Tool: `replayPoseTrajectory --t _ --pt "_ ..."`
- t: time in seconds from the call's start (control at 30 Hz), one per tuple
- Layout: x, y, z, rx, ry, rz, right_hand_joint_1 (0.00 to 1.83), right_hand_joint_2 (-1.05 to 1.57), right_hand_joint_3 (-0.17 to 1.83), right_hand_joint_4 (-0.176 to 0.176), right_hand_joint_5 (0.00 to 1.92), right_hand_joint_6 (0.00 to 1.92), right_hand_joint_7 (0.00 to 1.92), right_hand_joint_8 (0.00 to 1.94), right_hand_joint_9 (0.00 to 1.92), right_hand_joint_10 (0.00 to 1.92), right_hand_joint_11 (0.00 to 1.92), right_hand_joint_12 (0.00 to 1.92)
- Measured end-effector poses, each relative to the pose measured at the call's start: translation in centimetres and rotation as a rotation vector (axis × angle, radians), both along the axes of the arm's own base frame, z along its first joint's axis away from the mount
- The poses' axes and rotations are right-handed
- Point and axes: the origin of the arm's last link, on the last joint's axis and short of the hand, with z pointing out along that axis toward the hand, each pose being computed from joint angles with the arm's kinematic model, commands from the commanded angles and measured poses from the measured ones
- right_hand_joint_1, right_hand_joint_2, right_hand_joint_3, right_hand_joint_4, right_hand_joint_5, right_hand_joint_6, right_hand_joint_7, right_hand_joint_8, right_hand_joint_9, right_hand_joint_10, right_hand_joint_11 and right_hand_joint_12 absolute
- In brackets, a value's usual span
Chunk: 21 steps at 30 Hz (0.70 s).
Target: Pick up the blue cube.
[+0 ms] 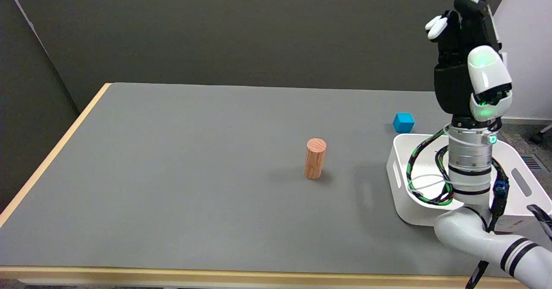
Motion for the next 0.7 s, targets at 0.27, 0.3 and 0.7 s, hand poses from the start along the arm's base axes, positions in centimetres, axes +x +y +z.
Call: replayPoseTrajectory --t 0.27,0.3,0.7 --pt "0.8 0.1 -0.1 -0.004 0.01 0.0 0.55 0.87 0.91 -0.038 0.34 0.78 0.12 0.24 0.43 1.72 0.0 1.92" --pt "0.9 0.1 -0.1 -0.006 0.013 0.0 0.59 0.83 0.95 -0.044 0.35 0.75 0.13 0.24 0.43 1.72 0.0 1.92" --pt "3.7 1.3 1.6 -0.195 0.113 0.025 0.68 0.83 0.9 -0.033 0.4 0.87 0.28 0.32 0.71 1.46 0.0 1.92"
